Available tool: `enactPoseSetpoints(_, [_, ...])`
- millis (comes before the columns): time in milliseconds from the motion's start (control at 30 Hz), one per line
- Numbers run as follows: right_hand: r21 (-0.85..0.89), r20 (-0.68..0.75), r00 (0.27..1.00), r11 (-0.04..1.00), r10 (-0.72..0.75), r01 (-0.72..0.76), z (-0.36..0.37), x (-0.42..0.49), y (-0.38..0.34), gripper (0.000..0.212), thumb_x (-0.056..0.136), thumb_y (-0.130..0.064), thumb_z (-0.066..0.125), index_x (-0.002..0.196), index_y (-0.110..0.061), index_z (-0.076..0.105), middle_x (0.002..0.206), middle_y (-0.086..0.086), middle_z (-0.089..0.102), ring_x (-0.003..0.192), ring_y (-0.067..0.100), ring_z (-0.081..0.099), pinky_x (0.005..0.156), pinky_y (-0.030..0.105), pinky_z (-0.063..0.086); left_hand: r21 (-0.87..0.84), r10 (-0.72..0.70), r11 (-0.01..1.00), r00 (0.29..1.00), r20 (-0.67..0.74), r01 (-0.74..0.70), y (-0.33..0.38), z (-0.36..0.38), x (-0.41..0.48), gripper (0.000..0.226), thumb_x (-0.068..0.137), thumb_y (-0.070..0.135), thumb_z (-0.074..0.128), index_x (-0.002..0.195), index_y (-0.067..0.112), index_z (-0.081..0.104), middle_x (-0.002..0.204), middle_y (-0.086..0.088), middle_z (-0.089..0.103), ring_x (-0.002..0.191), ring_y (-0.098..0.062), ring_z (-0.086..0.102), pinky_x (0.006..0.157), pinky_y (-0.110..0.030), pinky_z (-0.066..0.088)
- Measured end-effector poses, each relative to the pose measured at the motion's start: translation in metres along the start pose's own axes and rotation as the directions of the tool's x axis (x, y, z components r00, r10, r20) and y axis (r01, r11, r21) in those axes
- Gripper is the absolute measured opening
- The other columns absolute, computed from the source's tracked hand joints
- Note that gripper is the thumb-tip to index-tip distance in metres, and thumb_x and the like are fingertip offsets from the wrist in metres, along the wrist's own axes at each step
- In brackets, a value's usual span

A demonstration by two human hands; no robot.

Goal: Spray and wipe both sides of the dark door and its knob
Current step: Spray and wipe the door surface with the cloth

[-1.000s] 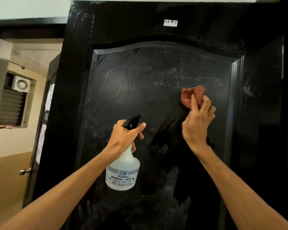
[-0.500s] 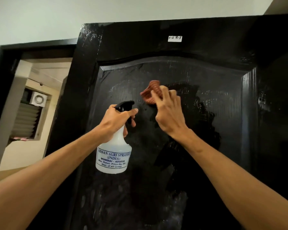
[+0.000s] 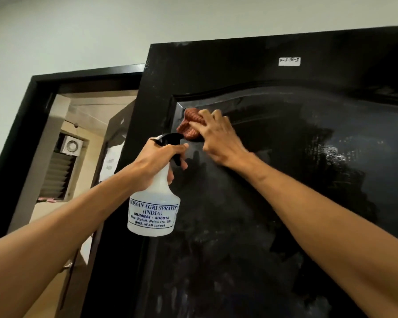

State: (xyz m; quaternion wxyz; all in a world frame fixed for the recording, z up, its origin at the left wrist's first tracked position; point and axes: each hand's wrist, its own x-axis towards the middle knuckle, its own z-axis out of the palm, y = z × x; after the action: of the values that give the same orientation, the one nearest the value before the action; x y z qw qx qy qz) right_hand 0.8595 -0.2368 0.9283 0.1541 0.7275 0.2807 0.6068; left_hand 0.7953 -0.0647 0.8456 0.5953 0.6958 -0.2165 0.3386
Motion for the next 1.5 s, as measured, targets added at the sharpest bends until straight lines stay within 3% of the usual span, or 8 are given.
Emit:
enactPoseSetpoints(133, [0.015, -0.154, 0.951, 0.963, 0.269, -0.27, 0.005, 0.026, -0.001, 0.053, 0.087, -0.008, 0.053, 0.139, -0.015, 0.056, 0.143, 0.012, 0.042, 0.114, 0.036, 0.042, 0.093, 0.045, 0.042, -0.032, -0.004, 0.999, 1.0, -0.001, 0.004, 0.001, -0.028, 0.005, 0.027, 0.1, 0.028, 0.069, 0.092, 0.003, 0.068, 0.085, -0.02, 0.078, 0.04, -0.026, 0.047, 0.046, -0.028, 0.045])
enactPoseSetpoints(333, [0.043, 0.039, 0.976, 0.976, -0.215, 0.213, 0.036, -0.023, -0.064, 0.055, 0.078, -0.007, 0.062, 0.132, -0.018, 0.062, 0.143, 0.009, 0.047, 0.112, 0.033, 0.043, 0.088, 0.043, 0.042, -0.103, 0.002, 0.995, 0.999, 0.034, 0.002, -0.014, -0.037, -0.005, 0.022, 0.1, 0.026, 0.069, 0.099, 0.004, 0.073, 0.083, -0.021, 0.075, 0.04, -0.026, 0.047, 0.049, -0.03, 0.043])
enactPoseSetpoints(533, [0.023, -0.136, 0.911, 0.92, 0.39, -0.391, -0.01, -0.016, 0.034, 0.067, 0.085, -0.002, 0.052, 0.15, -0.016, 0.049, 0.148, 0.013, 0.04, 0.116, 0.038, 0.042, 0.096, 0.048, 0.043, -0.093, -0.02, 0.995, 0.994, 0.103, 0.029, -0.004, -0.013, -0.004, 0.03, 0.099, 0.029, 0.071, 0.095, 0.0, 0.069, 0.087, -0.022, 0.077, 0.041, -0.025, 0.047, 0.048, -0.03, 0.047])
enactPoseSetpoints(700, [-0.052, -0.03, 0.997, 0.996, 0.069, -0.07, -0.018, -0.074, 0.05, 0.067, 0.086, -0.007, 0.052, 0.153, -0.018, 0.046, 0.15, 0.009, 0.038, 0.114, 0.033, 0.041, 0.094, 0.044, 0.041, -0.106, 0.006, 0.994, 0.988, 0.153, 0.01, 0.022, 0.037, 0.004, 0.032, 0.098, 0.033, 0.072, 0.09, 0.002, 0.07, 0.087, -0.021, 0.078, 0.039, -0.023, 0.048, 0.046, -0.03, 0.046])
enactPoseSetpoints(867, [0.067, -0.235, 0.765, 0.795, 0.599, -0.602, -0.055, -0.107, 0.14, 0.068, 0.087, 0.003, 0.046, 0.153, -0.013, 0.045, 0.152, 0.014, 0.035, 0.119, 0.038, 0.039, 0.105, 0.047, 0.036, -0.148, 0.025, 0.989, 0.976, 0.214, 0.007, 0.049, 0.095, 0.0, 0.031, 0.099, 0.032, 0.072, 0.094, 0.002, 0.07, 0.087, -0.02, 0.078, 0.042, -0.024, 0.049, 0.051, -0.032, 0.048])
enactPoseSetpoints(1067, [-0.032, -0.18, 0.917, 0.93, 0.355, -0.366, -0.065, -0.148, 0.164, 0.067, 0.089, 0.004, 0.048, 0.152, -0.018, 0.047, 0.149, 0.01, 0.04, 0.114, 0.033, 0.041, 0.096, 0.044, 0.041, -0.14, 0.062, 0.99, 0.957, 0.285, -0.023, 0.082, 0.164, -0.009, 0.032, 0.1, 0.031, 0.07, 0.099, -0.001, 0.07, 0.087, -0.02, 0.078, 0.041, -0.021, 0.05, 0.047, -0.03, 0.049])
enactPoseSetpoints(1200, [0.087, -0.29, 0.685, 0.731, 0.669, -0.677, -0.082, -0.177, 0.203, 0.064, 0.091, 0.003, 0.048, 0.153, -0.014, 0.046, 0.152, 0.012, 0.035, 0.122, 0.036, 0.037, 0.108, 0.048, 0.035, -0.151, 0.078, 0.988, 0.94, 0.332, -0.028, 0.092, 0.204, -0.012, 0.031, 0.1, 0.03, 0.069, 0.095, 0.0, 0.069, 0.089, -0.022, 0.078, 0.036, -0.019, 0.05, 0.044, -0.028, 0.048])
enactPoseSetpoints(1500, [0.096, -0.271, 0.73, 0.772, 0.628, -0.629, -0.09, -0.217, 0.239, 0.063, 0.091, 0.004, 0.046, 0.152, -0.013, 0.047, 0.148, 0.012, 0.037, 0.119, 0.034, 0.038, 0.108, 0.05, 0.038, -0.142, 0.05, 0.99, 0.922, 0.384, 0.006, 0.091, 0.254, -0.02, 0.031, 0.1, 0.032, 0.07, 0.093, 0.002, 0.07, 0.087, -0.019, 0.079, 0.038, -0.02, 0.052, 0.047, -0.03, 0.048])
